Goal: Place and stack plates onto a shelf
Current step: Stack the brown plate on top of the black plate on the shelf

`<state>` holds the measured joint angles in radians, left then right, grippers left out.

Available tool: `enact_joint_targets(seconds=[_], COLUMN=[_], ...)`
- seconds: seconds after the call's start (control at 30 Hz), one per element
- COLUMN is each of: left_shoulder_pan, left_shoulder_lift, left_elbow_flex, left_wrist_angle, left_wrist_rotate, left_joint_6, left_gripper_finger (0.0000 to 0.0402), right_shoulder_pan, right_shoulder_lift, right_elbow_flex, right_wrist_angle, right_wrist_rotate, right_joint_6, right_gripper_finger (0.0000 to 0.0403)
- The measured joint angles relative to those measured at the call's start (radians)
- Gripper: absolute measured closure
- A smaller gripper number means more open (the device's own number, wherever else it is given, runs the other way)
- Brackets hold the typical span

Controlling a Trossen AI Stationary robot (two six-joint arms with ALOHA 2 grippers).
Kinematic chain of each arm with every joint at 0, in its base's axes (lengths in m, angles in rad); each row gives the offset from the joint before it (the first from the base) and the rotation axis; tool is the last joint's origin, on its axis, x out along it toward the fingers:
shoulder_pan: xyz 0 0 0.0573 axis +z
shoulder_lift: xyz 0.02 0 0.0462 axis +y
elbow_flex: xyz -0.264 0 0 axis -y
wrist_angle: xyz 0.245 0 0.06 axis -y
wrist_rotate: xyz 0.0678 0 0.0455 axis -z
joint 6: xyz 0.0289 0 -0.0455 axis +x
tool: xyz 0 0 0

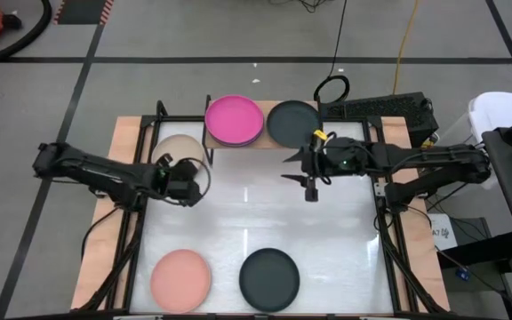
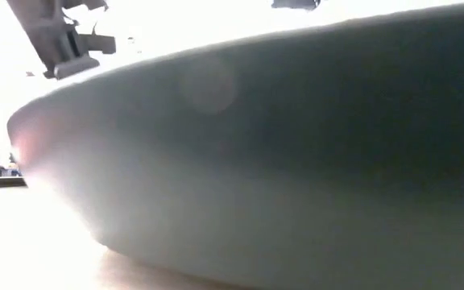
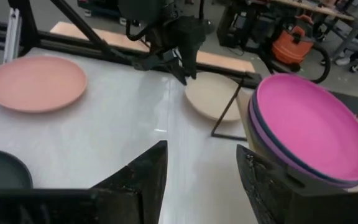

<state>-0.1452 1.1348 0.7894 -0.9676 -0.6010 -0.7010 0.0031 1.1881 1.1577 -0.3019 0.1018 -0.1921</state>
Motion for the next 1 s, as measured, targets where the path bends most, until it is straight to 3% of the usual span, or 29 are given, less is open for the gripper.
enact_joint_targets(seconds=[0.13, 0.43, 1.0], left_shoulder_pan=[0.059, 0.219, 0.406], left_shoulder_lift=[0.078, 0.255, 0.341], left_elbow_flex=[0.0, 0.0, -0.001], left_wrist_angle=[0.001, 0.045, 0.108], left_wrist_rotate=[0.032, 0.241, 0.262], left_joint_6=[0.034, 0.163, 0.253], left_gripper_finger=[0.0275, 0.0275, 0.0275], right_shoulder_pan=[-0.001, -0.001, -0.001], right_shoulder_lift=[0.0, 0.0, 0.0], right_elbow_flex=[-0.029, -0.061, -0.061], right_wrist_angle=[0.003, 0.022, 0.021], right_wrist_rotate=[0.001, 0.001, 0.001], right_joint_6=[0.0, 0.023, 0.036], right_gripper_finger=[0.023, 0.023, 0.0229])
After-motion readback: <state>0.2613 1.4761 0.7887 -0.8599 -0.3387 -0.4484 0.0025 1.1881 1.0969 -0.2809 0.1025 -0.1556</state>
